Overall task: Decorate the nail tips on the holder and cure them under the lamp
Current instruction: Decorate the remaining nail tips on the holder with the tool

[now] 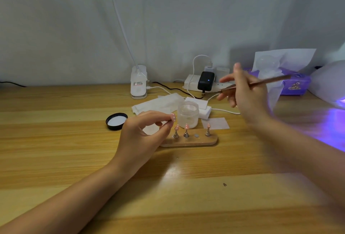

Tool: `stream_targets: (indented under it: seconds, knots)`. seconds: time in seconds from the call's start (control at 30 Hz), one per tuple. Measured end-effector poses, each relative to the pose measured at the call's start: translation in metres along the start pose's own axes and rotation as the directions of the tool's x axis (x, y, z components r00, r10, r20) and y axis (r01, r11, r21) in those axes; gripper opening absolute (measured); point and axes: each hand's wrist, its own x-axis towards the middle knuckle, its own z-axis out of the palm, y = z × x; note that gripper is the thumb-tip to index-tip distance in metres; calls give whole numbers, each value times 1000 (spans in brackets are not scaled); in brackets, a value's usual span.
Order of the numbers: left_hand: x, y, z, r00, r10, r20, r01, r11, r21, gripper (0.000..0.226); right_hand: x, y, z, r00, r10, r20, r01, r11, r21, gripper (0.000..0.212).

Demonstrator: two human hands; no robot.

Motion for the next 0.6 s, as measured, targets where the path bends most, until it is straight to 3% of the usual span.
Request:
stream_targets:
  seconds: [0.07,0.2,0.3,0.6]
  knots:
    - [0,0,0,1000,4,0,-4,1000,7,26,-25,4,4,977,-191,92,190,981,27,37]
    - [0,1,1,1000,-8,8,8,1000,27,23,-60,17,13,853,-478,208,506,856,-109,41]
    - [-1,2,1,1000,-23,19,22,999,41,23,-65,16,15,817,-542,198,570,811,-132,55]
    - [0,3,2,997,-68,27,66,996,58,25,-67,21,19,781,-566,264,611,780,-136,45]
